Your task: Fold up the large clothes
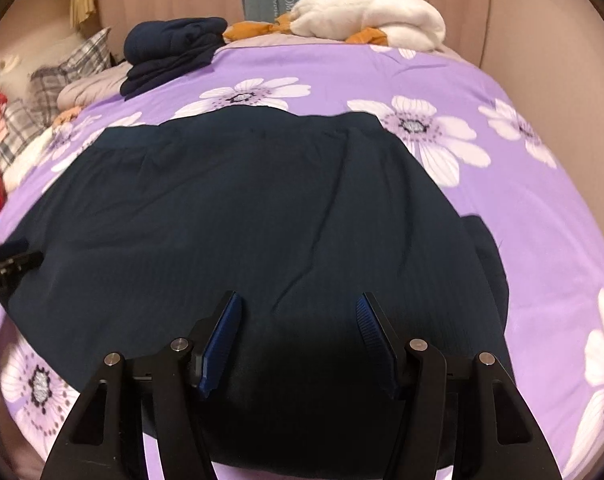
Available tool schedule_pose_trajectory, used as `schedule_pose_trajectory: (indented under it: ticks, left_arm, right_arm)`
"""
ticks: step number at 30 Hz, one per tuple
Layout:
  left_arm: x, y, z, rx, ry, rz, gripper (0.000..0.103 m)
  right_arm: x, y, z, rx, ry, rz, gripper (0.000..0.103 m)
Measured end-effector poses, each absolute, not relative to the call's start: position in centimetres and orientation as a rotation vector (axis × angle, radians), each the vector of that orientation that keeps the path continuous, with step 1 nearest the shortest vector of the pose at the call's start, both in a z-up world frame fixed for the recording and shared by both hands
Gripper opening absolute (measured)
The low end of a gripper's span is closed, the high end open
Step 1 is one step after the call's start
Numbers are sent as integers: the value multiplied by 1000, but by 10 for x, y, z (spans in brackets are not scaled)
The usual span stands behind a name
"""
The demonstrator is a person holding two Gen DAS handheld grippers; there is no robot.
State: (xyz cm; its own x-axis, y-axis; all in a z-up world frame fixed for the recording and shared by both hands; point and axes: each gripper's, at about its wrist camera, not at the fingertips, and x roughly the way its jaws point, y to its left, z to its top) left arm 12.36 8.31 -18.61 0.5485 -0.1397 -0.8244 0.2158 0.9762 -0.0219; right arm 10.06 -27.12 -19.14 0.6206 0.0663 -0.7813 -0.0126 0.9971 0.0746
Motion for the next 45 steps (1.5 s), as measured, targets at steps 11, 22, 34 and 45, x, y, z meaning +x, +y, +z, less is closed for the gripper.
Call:
schedule_pose_trajectory:
  ticks: [11,22,34,45]
  left_arm:
    - [112,82,-184,69,977,-178,78]
    - [106,84,-184,68,975,-168,78]
    - [101,85,-184,73,974,-166,78]
    - [97,88,-184,67,972,-163,79]
  right_arm:
    - [83,-270,-194,101,894,26,60]
    - [75,-279,-192,125,892,15,60]
    - [67,-284,-192,151,889,11,60]
    - [61,-287,-192,163,886,7,60]
